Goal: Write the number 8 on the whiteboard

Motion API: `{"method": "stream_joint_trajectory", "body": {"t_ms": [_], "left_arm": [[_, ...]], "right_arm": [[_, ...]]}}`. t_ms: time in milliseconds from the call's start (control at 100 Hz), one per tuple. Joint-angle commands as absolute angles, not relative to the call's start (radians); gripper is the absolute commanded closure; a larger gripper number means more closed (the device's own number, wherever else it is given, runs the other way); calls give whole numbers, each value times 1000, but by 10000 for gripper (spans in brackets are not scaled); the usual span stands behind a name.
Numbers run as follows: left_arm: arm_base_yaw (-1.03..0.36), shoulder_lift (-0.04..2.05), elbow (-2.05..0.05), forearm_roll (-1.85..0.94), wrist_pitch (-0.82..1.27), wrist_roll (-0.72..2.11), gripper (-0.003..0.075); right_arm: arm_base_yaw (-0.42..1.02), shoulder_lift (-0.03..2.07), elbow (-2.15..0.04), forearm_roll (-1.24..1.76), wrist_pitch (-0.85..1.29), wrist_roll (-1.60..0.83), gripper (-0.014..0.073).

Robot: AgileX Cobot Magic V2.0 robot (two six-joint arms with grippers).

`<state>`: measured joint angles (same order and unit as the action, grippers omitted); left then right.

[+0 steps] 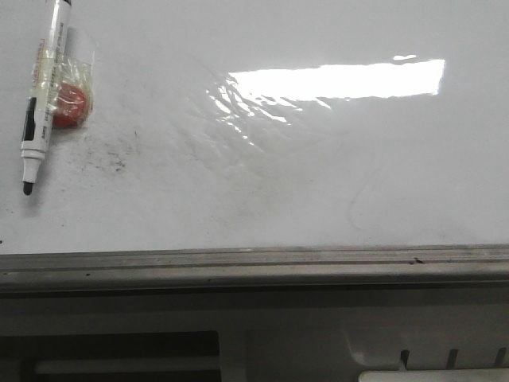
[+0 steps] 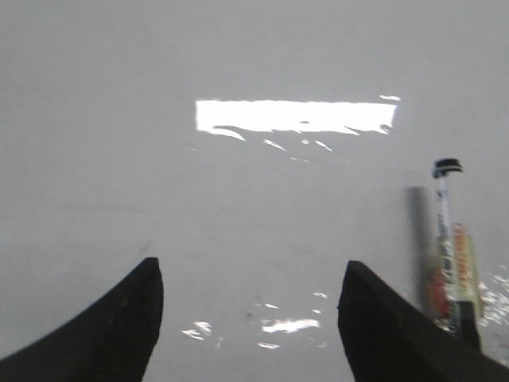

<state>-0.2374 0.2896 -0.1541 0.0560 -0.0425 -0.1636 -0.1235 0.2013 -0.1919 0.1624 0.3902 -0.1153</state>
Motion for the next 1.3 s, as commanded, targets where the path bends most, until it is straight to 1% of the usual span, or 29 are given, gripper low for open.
{"method": "stream_joint_trajectory", "body": {"t_ms": [0,210,290,350,640,1120,1150,1190,1250,1290], "left_arm": [[-322,358,-180,48,-152,-165,279],[-511,548,-180,47,-292,-165,279],[-555,622,-182,38,-361,-165,279],[-578,668,-193,7,-375,-165,279],[-594,836,-249,-17,-434,-170,279],[-594,975,-256,27,-483,-183,283],[-594,981,-256,27,-483,-183,292],[-594,988,-256,27,-485,-183,321],[-594,999,-256,27,-485,-183,384],[-594,1004,-256,27,-485,-183,454]], "right_arm": [[-122,222,-218,169,297,-123,657],[-122,222,-218,169,297,-123,657],[-122,222,-218,169,291,-123,657],[-122,222,-218,169,291,-123,657],[-122,222,-218,169,291,-123,657],[-122,222,-218,169,291,-123,657],[-122,222,-218,169,291,-123,657],[-122,222,-218,169,291,-123,657],[-122,222,-218,169,288,-123,657],[-122,222,-218,169,272,-123,657]]}}
